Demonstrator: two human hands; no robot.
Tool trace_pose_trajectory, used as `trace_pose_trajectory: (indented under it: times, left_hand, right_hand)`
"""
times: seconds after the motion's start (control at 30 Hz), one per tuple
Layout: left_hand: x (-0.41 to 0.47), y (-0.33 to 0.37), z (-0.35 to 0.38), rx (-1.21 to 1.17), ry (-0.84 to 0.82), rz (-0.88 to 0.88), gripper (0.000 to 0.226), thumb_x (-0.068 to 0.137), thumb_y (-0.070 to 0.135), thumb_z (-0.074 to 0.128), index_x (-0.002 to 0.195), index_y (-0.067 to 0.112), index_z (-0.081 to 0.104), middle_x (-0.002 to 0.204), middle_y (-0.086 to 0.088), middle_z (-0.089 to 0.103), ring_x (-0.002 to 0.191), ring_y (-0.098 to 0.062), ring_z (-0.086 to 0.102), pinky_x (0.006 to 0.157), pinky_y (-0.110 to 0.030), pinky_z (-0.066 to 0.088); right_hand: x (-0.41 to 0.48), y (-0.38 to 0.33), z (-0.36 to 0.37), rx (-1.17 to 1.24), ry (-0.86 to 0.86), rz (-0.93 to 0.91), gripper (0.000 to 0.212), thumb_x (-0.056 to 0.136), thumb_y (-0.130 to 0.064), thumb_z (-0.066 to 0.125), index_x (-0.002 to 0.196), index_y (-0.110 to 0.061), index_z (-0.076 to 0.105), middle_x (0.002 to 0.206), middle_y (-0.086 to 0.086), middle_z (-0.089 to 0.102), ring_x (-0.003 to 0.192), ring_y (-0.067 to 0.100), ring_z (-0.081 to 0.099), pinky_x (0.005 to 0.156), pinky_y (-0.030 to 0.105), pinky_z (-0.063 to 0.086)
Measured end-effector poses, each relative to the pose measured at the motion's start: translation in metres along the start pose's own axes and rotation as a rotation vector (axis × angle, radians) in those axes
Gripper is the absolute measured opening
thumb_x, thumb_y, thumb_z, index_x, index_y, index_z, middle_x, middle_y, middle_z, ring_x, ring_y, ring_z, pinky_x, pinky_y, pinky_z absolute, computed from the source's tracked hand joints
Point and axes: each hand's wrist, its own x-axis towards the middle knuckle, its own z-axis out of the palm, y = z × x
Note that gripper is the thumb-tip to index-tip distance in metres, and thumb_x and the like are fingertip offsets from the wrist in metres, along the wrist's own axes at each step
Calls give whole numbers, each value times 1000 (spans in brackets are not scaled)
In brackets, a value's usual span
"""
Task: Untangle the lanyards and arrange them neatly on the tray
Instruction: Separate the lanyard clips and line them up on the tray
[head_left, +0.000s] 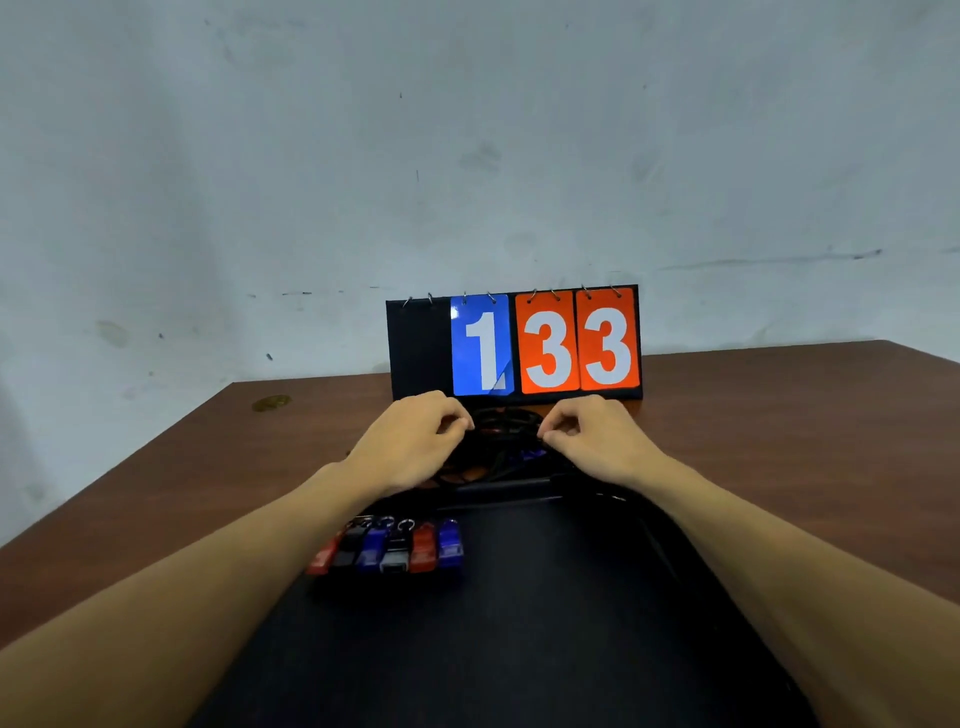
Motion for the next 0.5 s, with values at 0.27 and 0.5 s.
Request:
trace_pose_trajectory:
  times: [0.27, 0.5]
  left_hand:
    - [52, -6, 19, 17, -65, 61, 19, 94, 25, 55, 104, 21, 70, 106, 5, 65, 100, -11, 58, 91, -32, 49]
    - [74, -13, 34, 149, -292, 31, 31, 95, 24, 54, 125, 22, 59, 126, 1, 59, 120, -14, 49, 99, -36, 47]
  right_hand:
    - [27, 6, 15, -71, -124, -14, 15, 89, -29, 65, 95, -16, 69, 92, -3, 67, 85, 10, 62, 75, 20, 51]
    - [23, 17, 13, -81, -192, -36, 20, 93, -24, 55, 107, -23, 69, 108, -5, 66, 93, 7, 57, 87, 24, 48]
